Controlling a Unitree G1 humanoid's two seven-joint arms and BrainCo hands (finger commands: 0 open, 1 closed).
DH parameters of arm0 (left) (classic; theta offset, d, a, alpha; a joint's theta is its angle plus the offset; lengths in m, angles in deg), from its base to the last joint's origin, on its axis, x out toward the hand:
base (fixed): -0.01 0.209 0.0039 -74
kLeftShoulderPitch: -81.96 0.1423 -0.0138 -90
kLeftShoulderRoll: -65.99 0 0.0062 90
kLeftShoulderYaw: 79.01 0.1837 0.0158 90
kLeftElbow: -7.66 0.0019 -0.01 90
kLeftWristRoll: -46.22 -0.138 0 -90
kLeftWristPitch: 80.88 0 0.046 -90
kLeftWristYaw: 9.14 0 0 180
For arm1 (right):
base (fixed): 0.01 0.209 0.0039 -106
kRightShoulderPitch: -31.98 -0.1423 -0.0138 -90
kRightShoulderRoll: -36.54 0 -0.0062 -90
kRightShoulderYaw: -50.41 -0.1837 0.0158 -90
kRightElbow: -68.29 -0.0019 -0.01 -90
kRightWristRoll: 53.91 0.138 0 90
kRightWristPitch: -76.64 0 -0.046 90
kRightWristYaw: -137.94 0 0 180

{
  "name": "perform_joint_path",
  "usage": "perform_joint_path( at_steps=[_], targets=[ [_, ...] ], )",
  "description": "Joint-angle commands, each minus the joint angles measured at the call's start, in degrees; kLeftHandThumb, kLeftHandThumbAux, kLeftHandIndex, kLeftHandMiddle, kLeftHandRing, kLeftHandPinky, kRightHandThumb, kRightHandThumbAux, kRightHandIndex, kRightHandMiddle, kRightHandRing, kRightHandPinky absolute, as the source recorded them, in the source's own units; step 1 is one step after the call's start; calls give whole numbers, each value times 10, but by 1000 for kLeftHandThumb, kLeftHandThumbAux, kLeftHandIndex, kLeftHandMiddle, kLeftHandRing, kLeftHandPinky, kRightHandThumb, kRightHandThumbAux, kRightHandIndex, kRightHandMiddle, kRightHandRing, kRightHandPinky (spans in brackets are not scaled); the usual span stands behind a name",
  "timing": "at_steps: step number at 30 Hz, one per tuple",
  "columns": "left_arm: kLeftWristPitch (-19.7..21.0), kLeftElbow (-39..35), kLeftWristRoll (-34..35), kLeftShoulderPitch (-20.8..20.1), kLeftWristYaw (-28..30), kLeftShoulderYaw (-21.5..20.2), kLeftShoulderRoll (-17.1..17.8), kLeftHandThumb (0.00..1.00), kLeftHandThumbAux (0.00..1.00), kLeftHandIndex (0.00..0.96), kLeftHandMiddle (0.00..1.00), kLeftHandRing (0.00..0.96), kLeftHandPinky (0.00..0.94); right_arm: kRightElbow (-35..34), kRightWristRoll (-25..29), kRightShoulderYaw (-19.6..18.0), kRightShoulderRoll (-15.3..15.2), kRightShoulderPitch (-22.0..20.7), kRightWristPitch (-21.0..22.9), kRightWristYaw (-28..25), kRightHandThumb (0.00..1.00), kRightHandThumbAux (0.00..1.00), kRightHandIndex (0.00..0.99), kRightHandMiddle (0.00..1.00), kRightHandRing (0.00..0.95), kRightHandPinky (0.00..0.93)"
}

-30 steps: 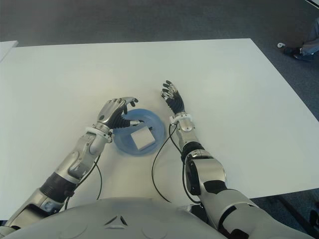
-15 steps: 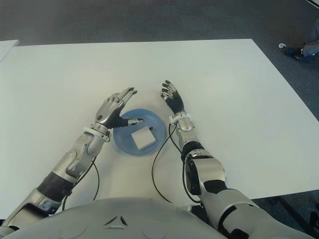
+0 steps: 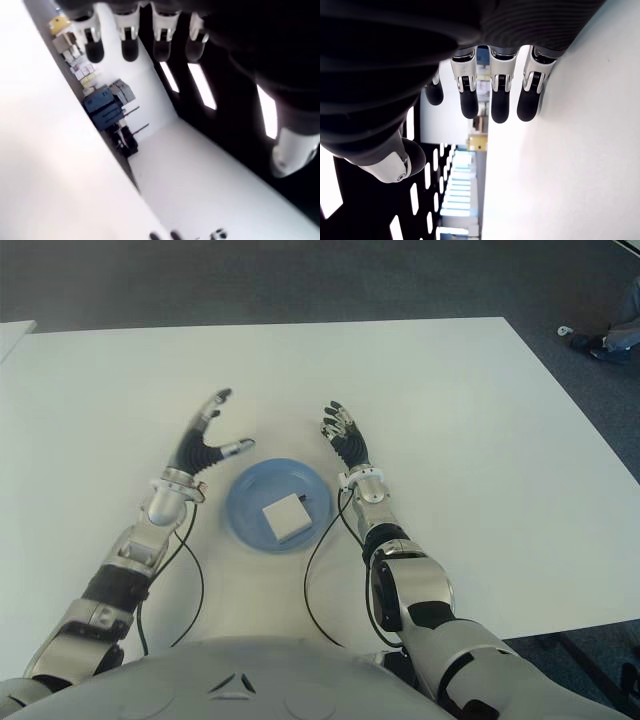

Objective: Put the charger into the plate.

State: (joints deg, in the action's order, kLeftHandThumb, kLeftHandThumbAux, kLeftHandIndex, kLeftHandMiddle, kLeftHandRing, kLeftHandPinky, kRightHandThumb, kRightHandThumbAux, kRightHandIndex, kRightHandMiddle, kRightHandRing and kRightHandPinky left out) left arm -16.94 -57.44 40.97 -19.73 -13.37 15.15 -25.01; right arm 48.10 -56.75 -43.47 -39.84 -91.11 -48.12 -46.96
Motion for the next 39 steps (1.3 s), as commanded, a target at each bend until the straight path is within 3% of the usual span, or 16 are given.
perform_joint_path(
  at_steps=[1,12,27,39],
  targets=[
    [-55,149,167,-39,99,-108,-38,9,601,43,45,26,33,37,4,-5,6,34,53,-5,83,584,20,152,146,130],
    [-82,263,233,-84,203,-174,-43,0,548,3,8,1,2,36,4,-9,4,37,53,-4,63,571,29,152,142,130],
    [-83,306,229,-88,226,-202,-47,0,533,0,0,0,0,34,5,-16,0,40,52,-10,56,574,28,152,141,123],
    [-91,326,208,-76,189,-211,-58,0,550,0,0,0,0,31,6,-19,-3,43,47,-7,35,557,26,154,132,87]
  ],
)
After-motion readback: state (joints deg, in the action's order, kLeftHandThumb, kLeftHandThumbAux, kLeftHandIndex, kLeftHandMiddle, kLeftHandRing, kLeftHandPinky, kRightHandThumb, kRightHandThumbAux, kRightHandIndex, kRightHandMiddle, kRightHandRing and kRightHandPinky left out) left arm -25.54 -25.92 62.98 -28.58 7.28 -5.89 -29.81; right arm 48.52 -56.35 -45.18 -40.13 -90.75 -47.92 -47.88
